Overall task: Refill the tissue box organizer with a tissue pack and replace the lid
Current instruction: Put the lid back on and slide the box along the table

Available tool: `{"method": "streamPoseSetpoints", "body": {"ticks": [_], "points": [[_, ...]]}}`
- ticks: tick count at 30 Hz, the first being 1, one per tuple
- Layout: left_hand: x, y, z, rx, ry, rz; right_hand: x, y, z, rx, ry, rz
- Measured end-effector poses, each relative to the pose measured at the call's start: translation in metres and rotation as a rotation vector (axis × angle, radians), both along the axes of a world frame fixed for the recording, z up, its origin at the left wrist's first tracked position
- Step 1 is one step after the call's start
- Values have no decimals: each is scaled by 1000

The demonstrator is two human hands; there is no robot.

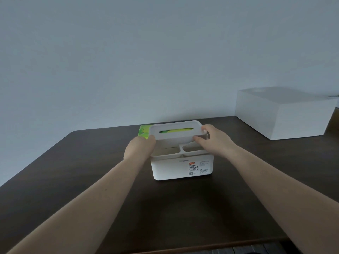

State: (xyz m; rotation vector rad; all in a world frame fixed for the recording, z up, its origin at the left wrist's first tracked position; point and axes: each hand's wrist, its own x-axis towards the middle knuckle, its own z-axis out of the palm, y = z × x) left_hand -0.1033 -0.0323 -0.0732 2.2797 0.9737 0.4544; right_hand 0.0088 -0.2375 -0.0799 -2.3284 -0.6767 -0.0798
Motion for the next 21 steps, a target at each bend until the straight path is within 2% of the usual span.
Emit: {"method": "streamPoseSetpoints", "body": {"ticks": [5, 12, 16, 19, 21], "points": [[2, -3, 1, 35, -36, 12, 1, -4, 0, 84, -21, 5], [1, -4, -8, 58, 11, -22, -3, -7, -7, 61, -68, 52], [2, -2, -11, 28, -2, -36, -3, -7, -4, -31, -103, 45], [3, 0, -4, -71, 18, -49, 1, -6, 0, -173, -152, 21], [6, 2, 0, -144, -50, -45, 2, -3, 2, -188, -149, -20]]}}
